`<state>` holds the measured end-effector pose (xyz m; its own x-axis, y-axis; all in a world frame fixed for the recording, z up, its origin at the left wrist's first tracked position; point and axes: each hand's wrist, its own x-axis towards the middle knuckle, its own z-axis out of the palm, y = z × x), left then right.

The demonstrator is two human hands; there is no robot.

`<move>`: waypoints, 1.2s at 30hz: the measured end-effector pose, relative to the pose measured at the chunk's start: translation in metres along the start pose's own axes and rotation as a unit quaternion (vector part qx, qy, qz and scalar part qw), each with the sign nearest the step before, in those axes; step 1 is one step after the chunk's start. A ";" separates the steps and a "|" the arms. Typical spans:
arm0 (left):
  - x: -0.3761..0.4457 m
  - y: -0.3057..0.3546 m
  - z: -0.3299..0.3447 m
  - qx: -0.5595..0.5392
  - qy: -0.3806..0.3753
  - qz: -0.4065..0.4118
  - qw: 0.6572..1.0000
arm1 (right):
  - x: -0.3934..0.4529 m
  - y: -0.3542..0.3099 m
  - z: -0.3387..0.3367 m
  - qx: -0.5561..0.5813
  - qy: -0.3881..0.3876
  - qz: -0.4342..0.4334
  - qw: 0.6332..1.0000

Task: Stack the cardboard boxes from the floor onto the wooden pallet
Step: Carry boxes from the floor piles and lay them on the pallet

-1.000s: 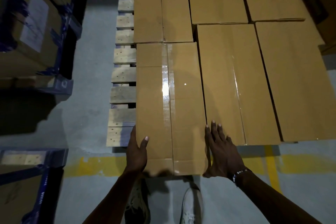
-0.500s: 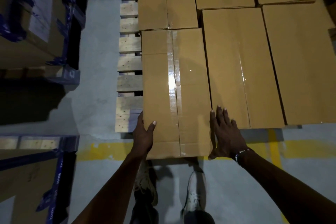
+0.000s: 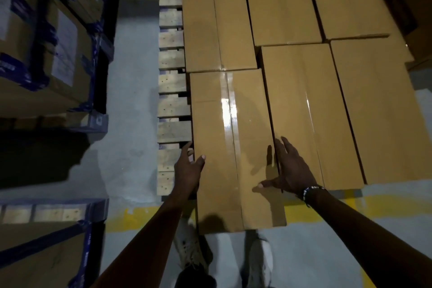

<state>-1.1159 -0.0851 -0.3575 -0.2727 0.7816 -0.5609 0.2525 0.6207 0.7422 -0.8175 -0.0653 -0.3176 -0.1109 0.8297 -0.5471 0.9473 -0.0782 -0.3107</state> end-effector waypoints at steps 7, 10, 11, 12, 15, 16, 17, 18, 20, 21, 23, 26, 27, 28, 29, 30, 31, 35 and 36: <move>0.067 0.053 -0.014 -0.030 -0.008 0.028 0.999 | 0.067 -0.028 -0.048 0.081 0.054 0.036 0.995; 0.109 0.072 -0.013 -0.025 0.004 0.037 0.999 | 0.112 -0.040 -0.070 0.122 0.088 0.032 0.988; 0.124 0.077 -0.011 -0.028 0.011 0.042 0.999 | 0.128 -0.044 -0.076 0.139 0.102 0.030 0.985; 0.138 0.083 -0.010 -0.034 0.018 0.039 0.998 | 0.144 -0.047 -0.082 0.153 0.114 0.026 0.981; 0.181 0.101 -0.004 -0.046 0.037 0.043 0.997 | 0.193 -0.056 -0.096 0.180 0.135 0.002 0.974; 0.193 0.107 -0.001 -0.045 0.043 0.047 0.997 | 0.209 -0.056 -0.099 0.185 0.140 -0.008 0.973; 0.205 0.112 0.002 -0.046 0.048 0.053 0.996 | 0.225 -0.056 -0.102 0.187 0.146 -0.016 0.971; 0.215 0.117 0.004 -0.049 0.054 0.056 0.996 | 0.241 -0.056 -0.104 0.182 0.152 -0.024 0.971; 0.235 0.124 0.010 -0.061 0.062 0.056 0.995 | 0.272 -0.052 -0.105 0.176 0.156 -0.027 0.972; 0.246 0.126 0.013 -0.062 0.067 0.056 0.994 | 0.286 -0.050 -0.105 0.177 0.159 -0.022 0.971; 0.267 0.127 0.016 -0.058 0.082 0.057 0.993 | 0.309 -0.048 -0.104 0.178 0.164 -0.014 0.970; 0.291 0.129 0.020 -0.054 0.087 0.050 0.993 | 0.342 -0.045 -0.103 0.175 0.156 0.001 0.972; 0.296 0.131 0.021 -0.059 0.082 0.049 0.994 | 0.354 -0.044 -0.103 0.170 0.152 0.012 0.974; 0.300 0.134 0.023 -0.060 0.078 0.050 0.994 | 0.364 -0.043 -0.103 0.164 0.147 0.024 0.975; 0.306 0.135 0.025 -0.058 0.073 0.051 0.994 | 0.373 -0.043 -0.104 0.161 0.141 0.030 0.976; 0.311 0.135 0.026 -0.049 0.067 0.057 0.995 | 0.379 -0.044 -0.106 0.161 0.130 0.033 0.978; 0.317 0.135 0.028 -0.043 0.059 0.063 0.995 | 0.384 -0.044 -0.108 0.164 0.115 0.036 0.979; 0.326 0.134 0.029 -0.049 0.045 0.066 0.996 | 0.395 -0.040 -0.111 0.188 0.086 0.043 0.978; 0.326 0.134 0.028 -0.051 0.046 0.067 0.995 | 0.395 -0.039 -0.110 0.188 0.094 0.040 0.977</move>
<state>-1.1450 0.2546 -0.4514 -0.3283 0.8455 -0.4212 0.1989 0.4978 0.8442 -0.8655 0.3262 -0.4354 0.0499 0.8963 -0.4406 0.7700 -0.3155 -0.5546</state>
